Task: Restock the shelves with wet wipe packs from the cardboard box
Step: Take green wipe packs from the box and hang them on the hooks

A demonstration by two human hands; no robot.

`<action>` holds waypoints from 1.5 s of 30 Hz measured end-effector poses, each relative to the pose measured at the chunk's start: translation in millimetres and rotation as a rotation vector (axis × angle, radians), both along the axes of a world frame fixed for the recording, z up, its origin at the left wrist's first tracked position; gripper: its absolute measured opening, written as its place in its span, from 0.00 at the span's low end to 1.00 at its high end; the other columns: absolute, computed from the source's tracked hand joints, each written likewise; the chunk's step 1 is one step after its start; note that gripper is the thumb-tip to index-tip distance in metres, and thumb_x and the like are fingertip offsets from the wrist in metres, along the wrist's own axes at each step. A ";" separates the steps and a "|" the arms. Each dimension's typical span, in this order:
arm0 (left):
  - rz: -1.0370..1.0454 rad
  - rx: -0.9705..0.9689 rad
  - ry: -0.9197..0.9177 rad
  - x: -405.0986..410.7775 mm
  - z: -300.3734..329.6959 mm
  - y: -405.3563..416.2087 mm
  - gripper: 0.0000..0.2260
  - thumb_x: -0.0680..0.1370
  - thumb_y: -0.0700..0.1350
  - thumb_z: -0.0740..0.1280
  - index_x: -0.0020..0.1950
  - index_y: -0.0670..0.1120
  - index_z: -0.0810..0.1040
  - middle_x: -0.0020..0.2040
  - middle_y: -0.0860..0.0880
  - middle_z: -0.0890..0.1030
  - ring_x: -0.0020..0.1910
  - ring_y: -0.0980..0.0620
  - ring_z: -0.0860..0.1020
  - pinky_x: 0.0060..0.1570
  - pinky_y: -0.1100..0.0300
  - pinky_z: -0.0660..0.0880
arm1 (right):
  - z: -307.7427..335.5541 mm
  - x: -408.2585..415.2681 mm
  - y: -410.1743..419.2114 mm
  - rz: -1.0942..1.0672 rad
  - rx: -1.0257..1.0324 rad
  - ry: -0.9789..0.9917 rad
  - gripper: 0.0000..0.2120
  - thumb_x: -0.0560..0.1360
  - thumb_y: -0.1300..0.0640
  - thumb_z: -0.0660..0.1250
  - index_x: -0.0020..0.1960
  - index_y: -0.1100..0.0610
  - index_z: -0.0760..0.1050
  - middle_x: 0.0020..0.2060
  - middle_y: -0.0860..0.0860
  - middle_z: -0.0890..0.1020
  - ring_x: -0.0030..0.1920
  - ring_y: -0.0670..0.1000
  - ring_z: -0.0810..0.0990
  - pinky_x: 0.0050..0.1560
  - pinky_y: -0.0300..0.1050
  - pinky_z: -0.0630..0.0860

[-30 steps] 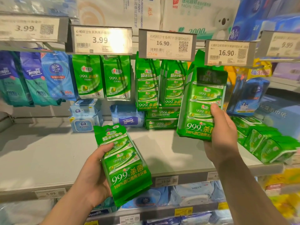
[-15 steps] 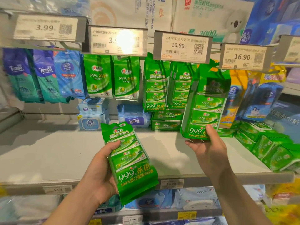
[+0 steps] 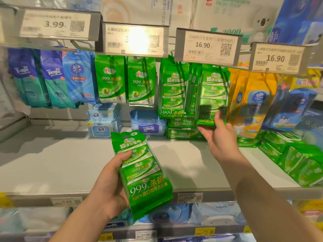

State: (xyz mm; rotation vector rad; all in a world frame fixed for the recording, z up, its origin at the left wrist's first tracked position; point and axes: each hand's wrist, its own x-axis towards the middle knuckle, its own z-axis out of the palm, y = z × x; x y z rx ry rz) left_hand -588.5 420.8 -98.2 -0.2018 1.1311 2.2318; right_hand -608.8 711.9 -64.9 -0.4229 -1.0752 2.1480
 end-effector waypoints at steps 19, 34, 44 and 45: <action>0.029 0.074 -0.013 3.6 5.0 -4.9 0.30 0.73 0.68 0.67 0.63 0.46 0.84 0.60 0.36 0.83 0.55 0.35 0.84 0.59 0.39 0.77 | -8.1 -23.1 15.2 0.046 -0.175 -0.003 0.25 0.82 0.54 0.67 0.75 0.60 0.65 0.69 0.63 0.76 0.63 0.61 0.81 0.63 0.62 0.79; -0.063 0.105 0.024 7.8 10.7 -1.3 0.30 0.71 0.66 0.67 0.56 0.42 0.86 0.61 0.33 0.82 0.52 0.34 0.84 0.55 0.39 0.80 | -25.9 43.1 -39.0 0.378 0.212 -0.455 0.16 0.84 0.53 0.63 0.62 0.67 0.74 0.46 0.61 0.82 0.38 0.58 0.83 0.46 0.56 0.82; -0.141 0.056 0.010 11.4 15.2 12.6 0.34 0.73 0.65 0.67 0.68 0.41 0.80 0.63 0.32 0.81 0.62 0.31 0.81 0.66 0.37 0.72 | -7.0 89.4 -93.2 0.838 0.642 -0.487 0.24 0.72 0.30 0.62 0.40 0.49 0.84 0.32 0.48 0.80 0.33 0.52 0.77 0.41 0.52 0.75; -0.152 0.053 0.015 11.1 14.7 13.1 0.34 0.74 0.66 0.67 0.68 0.42 0.80 0.64 0.32 0.81 0.62 0.31 0.80 0.68 0.36 0.71 | -5.3 91.7 -94.7 0.856 0.658 -0.484 0.24 0.73 0.30 0.61 0.43 0.47 0.86 0.35 0.46 0.83 0.36 0.51 0.80 0.44 0.52 0.77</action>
